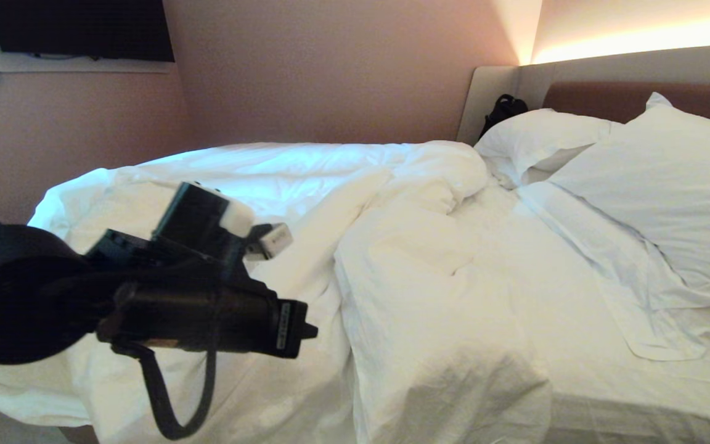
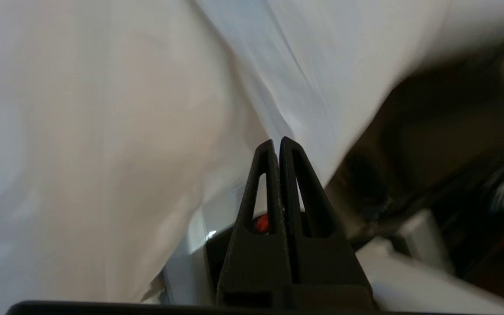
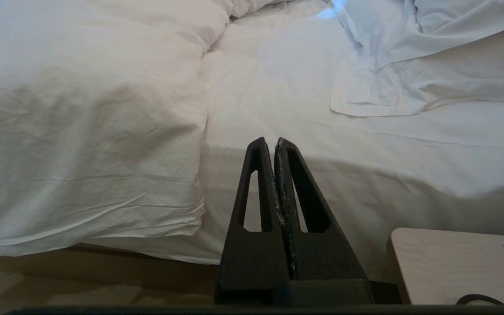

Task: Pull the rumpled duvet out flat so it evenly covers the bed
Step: Flatten the corners of the folded blanket

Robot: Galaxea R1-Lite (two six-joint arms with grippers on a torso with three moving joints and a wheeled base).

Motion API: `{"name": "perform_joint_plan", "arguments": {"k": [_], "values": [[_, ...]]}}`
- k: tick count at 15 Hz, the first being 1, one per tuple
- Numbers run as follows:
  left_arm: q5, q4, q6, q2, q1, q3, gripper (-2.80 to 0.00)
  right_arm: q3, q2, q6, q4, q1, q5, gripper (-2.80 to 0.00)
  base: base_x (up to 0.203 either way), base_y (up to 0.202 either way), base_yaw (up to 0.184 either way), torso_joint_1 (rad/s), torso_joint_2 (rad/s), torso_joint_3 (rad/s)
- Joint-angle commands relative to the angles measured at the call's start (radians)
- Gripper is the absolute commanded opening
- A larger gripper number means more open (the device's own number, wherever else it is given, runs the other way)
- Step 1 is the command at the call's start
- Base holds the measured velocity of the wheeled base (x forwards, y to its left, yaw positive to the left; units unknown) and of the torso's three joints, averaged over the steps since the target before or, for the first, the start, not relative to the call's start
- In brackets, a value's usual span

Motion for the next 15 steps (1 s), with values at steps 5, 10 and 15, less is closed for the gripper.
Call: {"name": "perform_joint_plan", "arguments": {"k": [5,10,15], "values": [[0.075,-0.102,0.034,0.251,-0.152,-0.019,-2.80,0.000,0.000,0.000,0.000,0.000,0.001,-2.80,0.000,0.000,0.000,0.000,0.00,0.000],[0.086,-0.130,0.032,0.278,-0.233,0.026,-2.80,0.000,0.000,0.000,0.000,0.000,0.001,-2.80,0.000,0.000,0.000,0.000,0.00,0.000],[0.174,-0.134,0.017,0.260,-0.267,0.081,-2.80,0.000,0.000,0.000,0.000,0.000,0.001,-2.80,0.000,0.000,0.000,0.000,0.00,0.000]]}}
